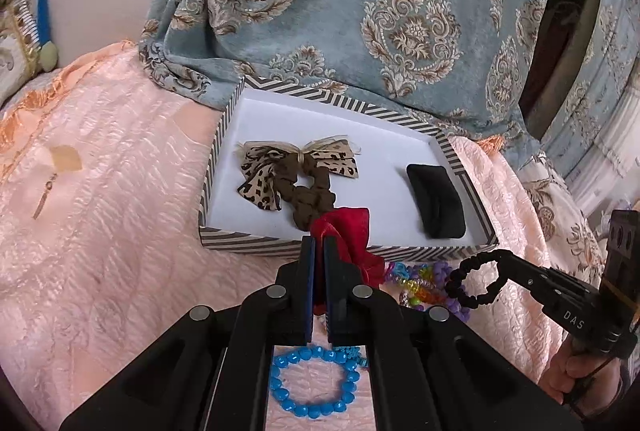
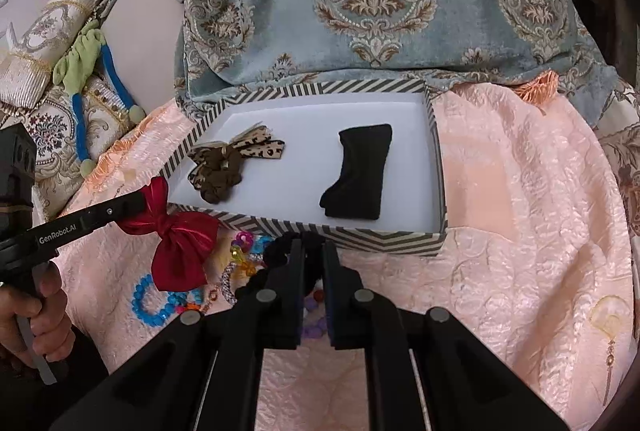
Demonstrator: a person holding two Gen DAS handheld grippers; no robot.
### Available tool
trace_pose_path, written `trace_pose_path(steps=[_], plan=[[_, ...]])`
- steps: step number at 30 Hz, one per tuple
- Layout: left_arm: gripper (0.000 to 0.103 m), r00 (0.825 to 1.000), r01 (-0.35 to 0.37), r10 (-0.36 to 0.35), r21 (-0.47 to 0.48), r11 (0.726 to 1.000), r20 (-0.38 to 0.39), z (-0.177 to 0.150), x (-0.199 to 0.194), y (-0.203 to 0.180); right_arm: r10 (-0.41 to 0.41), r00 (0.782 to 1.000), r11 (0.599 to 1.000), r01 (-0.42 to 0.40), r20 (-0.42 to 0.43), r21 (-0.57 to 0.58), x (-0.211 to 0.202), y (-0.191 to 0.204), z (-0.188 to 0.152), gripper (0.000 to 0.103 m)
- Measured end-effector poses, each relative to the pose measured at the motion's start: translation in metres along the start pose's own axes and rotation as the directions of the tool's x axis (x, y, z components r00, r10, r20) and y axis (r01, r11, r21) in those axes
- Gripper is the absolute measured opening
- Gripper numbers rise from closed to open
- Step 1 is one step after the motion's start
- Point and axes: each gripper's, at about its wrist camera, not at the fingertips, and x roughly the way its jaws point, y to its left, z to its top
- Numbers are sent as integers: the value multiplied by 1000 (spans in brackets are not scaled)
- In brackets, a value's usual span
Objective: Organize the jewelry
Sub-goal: 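Grasp the red bow with the left gripper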
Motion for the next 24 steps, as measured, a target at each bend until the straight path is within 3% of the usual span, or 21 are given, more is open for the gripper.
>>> trace_pose_path(steps=[24], plan=[[0,1000,-13,13,32,999,15,-1,0,-10,-6,1000,1000,5,-12,-25,4,5,-2,8]])
